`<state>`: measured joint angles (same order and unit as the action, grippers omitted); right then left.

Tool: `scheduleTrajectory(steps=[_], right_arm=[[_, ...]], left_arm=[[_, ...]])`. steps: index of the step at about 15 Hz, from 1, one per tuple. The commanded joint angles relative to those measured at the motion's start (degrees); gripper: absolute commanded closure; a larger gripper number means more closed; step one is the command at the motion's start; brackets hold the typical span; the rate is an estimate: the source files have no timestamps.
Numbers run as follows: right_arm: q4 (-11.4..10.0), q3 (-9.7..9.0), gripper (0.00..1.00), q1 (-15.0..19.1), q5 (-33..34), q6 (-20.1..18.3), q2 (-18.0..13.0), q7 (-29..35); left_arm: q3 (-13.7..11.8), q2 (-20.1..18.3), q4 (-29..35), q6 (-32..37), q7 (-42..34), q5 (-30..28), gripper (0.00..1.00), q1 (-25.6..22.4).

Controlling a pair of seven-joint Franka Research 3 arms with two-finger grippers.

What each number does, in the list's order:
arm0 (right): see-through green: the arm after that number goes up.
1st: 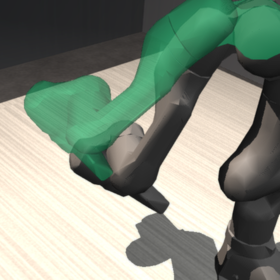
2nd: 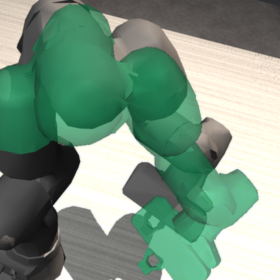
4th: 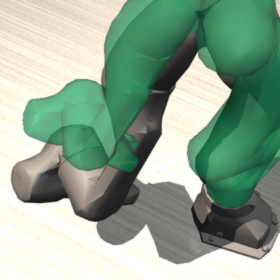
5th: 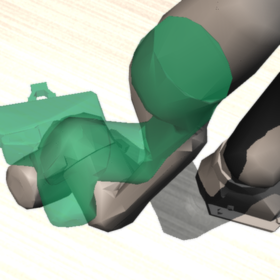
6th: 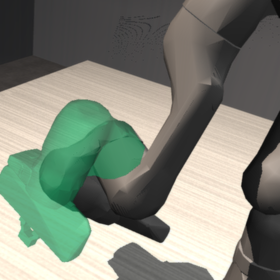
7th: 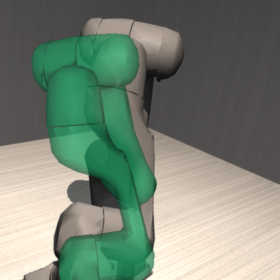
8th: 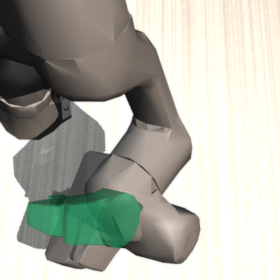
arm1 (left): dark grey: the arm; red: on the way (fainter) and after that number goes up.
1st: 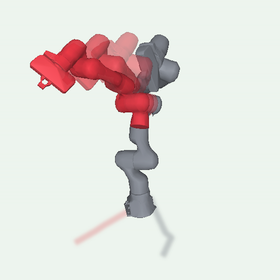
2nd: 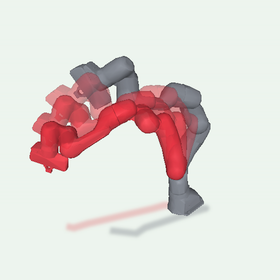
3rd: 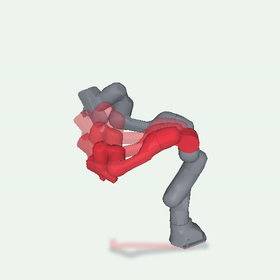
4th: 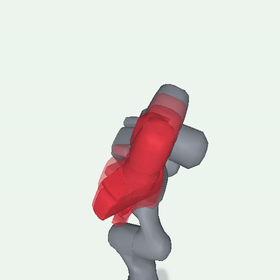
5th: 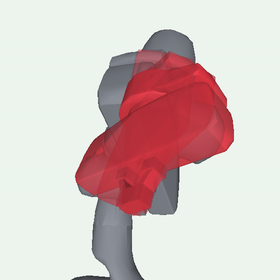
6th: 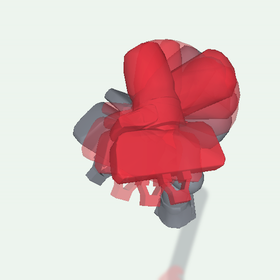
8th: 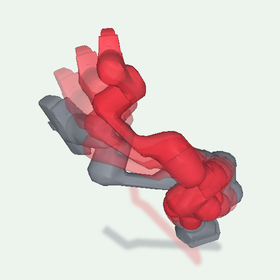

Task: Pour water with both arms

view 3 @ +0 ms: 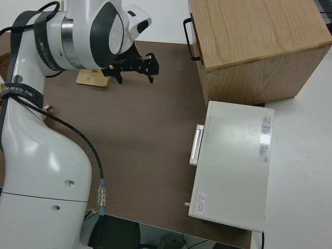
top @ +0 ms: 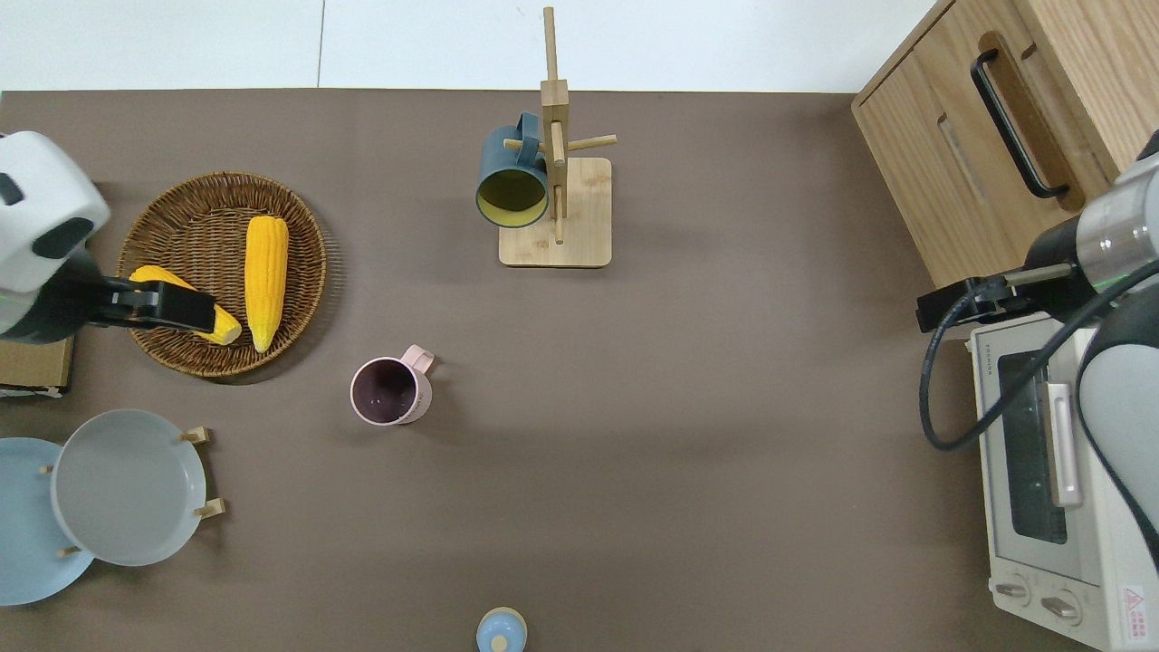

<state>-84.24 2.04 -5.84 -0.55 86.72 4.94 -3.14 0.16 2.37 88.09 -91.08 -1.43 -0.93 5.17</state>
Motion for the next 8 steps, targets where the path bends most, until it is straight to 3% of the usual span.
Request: scheduleTrajectory(steps=[1, 8], right_arm=[[0.5, -0.02, 0.011, 0.1, -0.2, -0.7, 0.0, -0.8], [0.5, -0.02, 0.011, 0.1, -0.2, -0.7, 0.0, -0.8]], left_arm=[[-2.6, 0.2, 0.2, 1.0, 3.1, 1.5, 0.00, 7.0], [-2.3, 0.2, 0.3, 1.0, 3.3, 1.1, 0.00, 8.0]])
